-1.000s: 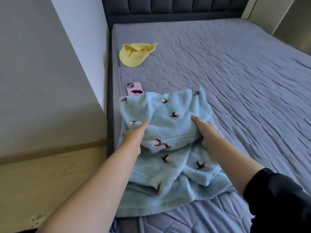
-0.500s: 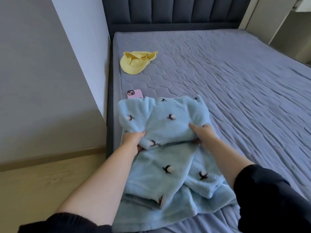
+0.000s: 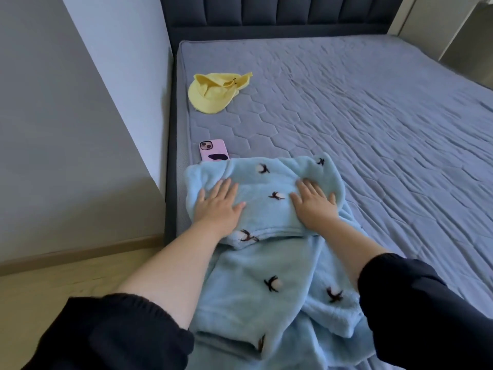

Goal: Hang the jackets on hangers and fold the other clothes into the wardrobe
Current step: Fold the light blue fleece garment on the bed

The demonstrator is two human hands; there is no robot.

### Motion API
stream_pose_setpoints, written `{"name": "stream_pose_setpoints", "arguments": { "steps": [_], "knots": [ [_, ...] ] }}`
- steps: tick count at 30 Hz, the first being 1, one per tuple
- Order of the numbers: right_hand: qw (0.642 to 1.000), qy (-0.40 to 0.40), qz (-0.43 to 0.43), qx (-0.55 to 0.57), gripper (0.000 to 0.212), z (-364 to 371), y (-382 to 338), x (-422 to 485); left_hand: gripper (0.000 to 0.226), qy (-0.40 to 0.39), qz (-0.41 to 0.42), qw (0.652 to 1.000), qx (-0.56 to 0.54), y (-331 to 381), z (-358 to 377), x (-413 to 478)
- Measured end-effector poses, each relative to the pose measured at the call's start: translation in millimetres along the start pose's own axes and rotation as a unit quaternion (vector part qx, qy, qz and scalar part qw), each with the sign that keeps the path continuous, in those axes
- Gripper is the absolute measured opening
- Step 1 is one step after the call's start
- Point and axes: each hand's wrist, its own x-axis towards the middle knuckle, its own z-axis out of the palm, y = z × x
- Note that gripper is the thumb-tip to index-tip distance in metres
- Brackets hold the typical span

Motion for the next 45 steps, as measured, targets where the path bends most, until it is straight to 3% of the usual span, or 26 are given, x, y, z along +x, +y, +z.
{"name": "stream_pose_setpoints", "arguments": {
  "steps": [2, 4, 7, 8, 10, 13, 16, 18, 21, 24, 28, 32, 37, 39, 42, 45],
  "knots": [
    [0.999, -0.002, 0.046, 0.026, 0.059, 8.5, 9.4, 6.2, 0.061, -0.009, -0.01, 1.0, 0.013, -14.4, 9.8, 4.0],
    [0.996, 0.062, 0.057, 0.019, 0.054, 7.0, 2.7, 12.7, 0.062, 0.036, -0.006, 0.999, 0.038, -14.9, 5.3, 8.8],
    [0.987, 0.158, 0.02, 0.004, 0.037, -13.9, -16.3, 26.5, 0.05, 0.151, 0.04, 0.985, 0.072, -15.6, -18.1, 22.2],
    [0.987, 0.162, -0.013, 0.003, 0.041, -22.2, -21.8, 34.7, 0.051, 0.17, 0.062, 0.98, 0.083, -20.4, -27.8, 30.9],
    [0.991, 0.111, -0.077, -0.006, 0.067, -37.0, -33.8, 54.3, 0.073, 0.151, 0.085, 0.981, 0.087, -34.1, -43.7, 51.2],
    [0.991, -0.051, -0.104, -0.068, 0.092, -44.5, -53.6, 87.6, 0.098, 0.032, 0.067, 0.997, 0.006, -48.5, -60.7, 77.7],
    [0.973, -0.155, -0.086, -0.15, 0.086, -43.7, -59.4, 109.4, 0.085, -0.034, 0.062, 0.997, -0.013, -56.3, -64.6, 84.7],
    [0.966, -0.166, -0.08, -0.179, 0.057, -46.9, -63.3, 109.5, 0.065, -0.089, 0.051, 0.995, -0.015, -58.4, -67.4, 83.2],
    [0.958, -0.1, -0.103, -0.249, 0.019, -52.2, -74.6, 99.3, 0.039, -0.104, 0.022, 0.994, 0.007, -58.9, -77.0, 79.1],
    [0.953, 0.015, -0.122, -0.277, 0.01, -64.5, -84.2, 91.9, 0.022, -0.011, -0.037, 0.999, 0.032, -55.7, -100.8, 67.9],
    [0.94, 0.23, -0.168, -0.187, 0.012, -97.5, -96.7, 79.2, 0.037, 0.148, -0.089, 0.983, 0.063, -57.0, -143.3, 52.6],
    [0.89, 0.374, -0.224, -0.13, 0.021, -105.0, -101.9, 55.1, 0.038, 0.269, -0.053, 0.953, 0.127, -58.2, -151.5, 19.2],
    [0.844, 0.432, -0.29, -0.131, 0.022, -65.4, -65.8, 4.7, 0.039, 0.365, 0.06, 0.919, 0.136, -57.4, -78.3, -55.1],
    [0.841, 0.427, -0.308, -0.124, 0.02, -53.3, -46.0, -22.5, 0.039, 0.33, 0.108, 0.931, 0.112, -49.8, -44.0, -87.1],
    [0.86, 0.368, -0.336, -0.111, 0.021, -36.1, -19.3, -62.9, 0.043, 0.154, 0.143, 0.971, 0.117, -29.2, -26.7, -122.2],
    [0.874, 0.284, -0.381, -0.103, 0.023, -12.6, 2.8, -96.4, 0.033, -0.017, 0.127, 0.986, 0.109, -18.3, -56.3, -132.4]
  ]
}}
